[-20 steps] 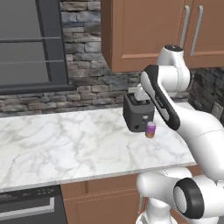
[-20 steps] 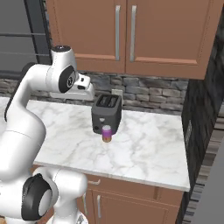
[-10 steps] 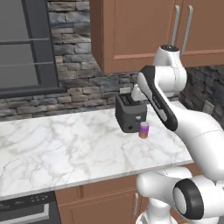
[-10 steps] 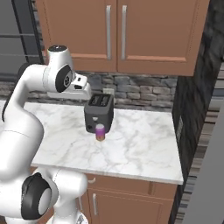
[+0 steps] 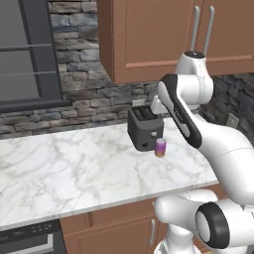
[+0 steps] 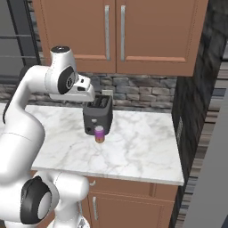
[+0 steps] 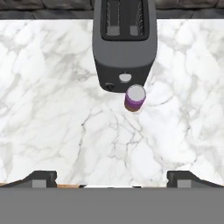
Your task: Four empty soda cans are scattered around the kitchen. Gather all the cans and cluster them next to the stove for recycling.
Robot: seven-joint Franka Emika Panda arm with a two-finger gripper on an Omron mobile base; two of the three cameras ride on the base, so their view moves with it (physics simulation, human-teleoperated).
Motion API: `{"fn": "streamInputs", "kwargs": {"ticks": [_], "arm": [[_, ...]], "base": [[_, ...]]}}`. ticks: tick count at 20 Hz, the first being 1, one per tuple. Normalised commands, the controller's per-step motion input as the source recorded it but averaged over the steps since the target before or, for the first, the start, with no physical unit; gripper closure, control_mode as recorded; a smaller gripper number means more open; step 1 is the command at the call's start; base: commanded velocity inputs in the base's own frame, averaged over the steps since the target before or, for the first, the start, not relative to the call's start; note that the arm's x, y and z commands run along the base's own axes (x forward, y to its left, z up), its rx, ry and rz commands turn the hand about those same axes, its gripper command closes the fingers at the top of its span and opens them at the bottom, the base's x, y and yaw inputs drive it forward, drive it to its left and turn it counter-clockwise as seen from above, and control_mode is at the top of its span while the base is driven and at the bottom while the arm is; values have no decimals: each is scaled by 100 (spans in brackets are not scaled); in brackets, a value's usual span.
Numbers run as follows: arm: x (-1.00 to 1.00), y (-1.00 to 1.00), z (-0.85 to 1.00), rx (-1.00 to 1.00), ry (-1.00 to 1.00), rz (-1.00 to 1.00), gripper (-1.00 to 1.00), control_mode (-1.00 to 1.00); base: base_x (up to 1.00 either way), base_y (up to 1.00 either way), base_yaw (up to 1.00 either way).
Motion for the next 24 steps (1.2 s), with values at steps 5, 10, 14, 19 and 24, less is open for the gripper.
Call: {"fn": "streamInputs", "kwargs": {"ticks": [5, 10, 14, 19, 24], "arm": [[1, 0, 0, 0, 0, 0, -100, -100], [5, -19, -18, 0, 0, 0, -100, -100], [2, -29, -35, 0, 0, 0, -100, -100], [7, -15, -35, 0, 0, 0, -100, -100], [16, -9, -34, 0, 0, 0, -100, -100]], "base": [[0, 0, 0], [0, 0, 0], [0, 0, 0], [0, 0, 0], [0, 0, 0]]}}
